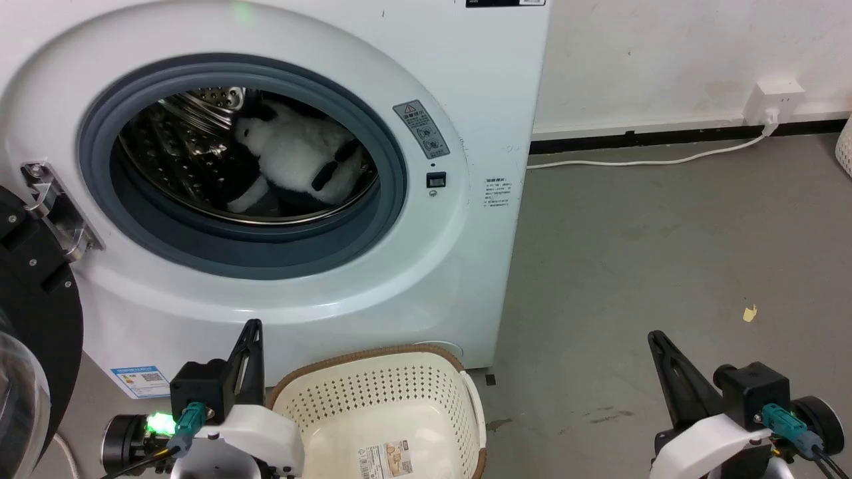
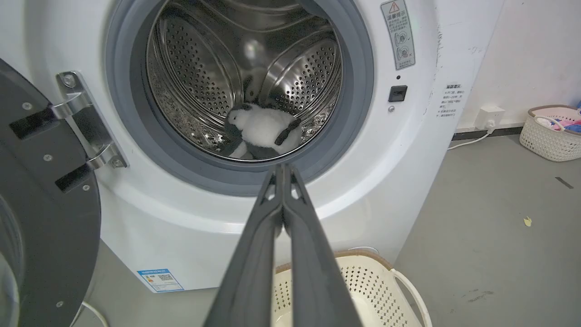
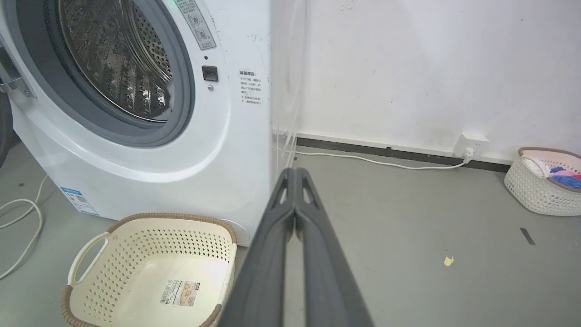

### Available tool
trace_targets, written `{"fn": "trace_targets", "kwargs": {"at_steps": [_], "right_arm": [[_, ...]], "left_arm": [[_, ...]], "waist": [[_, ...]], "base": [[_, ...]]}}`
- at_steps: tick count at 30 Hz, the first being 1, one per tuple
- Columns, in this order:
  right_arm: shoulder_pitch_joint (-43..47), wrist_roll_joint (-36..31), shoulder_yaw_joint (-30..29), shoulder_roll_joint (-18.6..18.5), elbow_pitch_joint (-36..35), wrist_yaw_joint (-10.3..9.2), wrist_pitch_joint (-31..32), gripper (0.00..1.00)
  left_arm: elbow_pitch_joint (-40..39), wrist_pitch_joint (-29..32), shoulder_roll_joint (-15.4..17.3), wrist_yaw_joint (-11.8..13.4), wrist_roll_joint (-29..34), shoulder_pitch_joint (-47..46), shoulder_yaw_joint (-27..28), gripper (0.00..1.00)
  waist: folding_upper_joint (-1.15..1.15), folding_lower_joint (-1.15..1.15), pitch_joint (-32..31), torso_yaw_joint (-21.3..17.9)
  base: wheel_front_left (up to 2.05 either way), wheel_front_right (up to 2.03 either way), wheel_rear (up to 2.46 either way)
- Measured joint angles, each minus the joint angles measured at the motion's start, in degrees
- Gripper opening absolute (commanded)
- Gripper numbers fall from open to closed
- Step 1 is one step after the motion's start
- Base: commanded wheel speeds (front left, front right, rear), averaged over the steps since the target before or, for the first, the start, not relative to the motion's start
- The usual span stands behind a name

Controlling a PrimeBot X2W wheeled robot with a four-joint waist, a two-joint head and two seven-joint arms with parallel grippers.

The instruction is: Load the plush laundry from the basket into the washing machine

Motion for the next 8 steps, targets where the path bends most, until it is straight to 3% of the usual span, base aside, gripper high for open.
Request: {"fn": "trace_targets", "kwargs": {"at_steps": [8], "right_arm": [[0.0, 0.0, 0.0, 0.0, 0.0, 0.00, 0.0, 0.00]], "left_arm": [[-0.1, 0.0, 0.0, 0.0, 0.2, 0.0, 0.2, 0.00]], "waist": [[0.00, 0.00, 0.0, 0.0]], "base": [[0.00, 0.00, 0.00]]}}
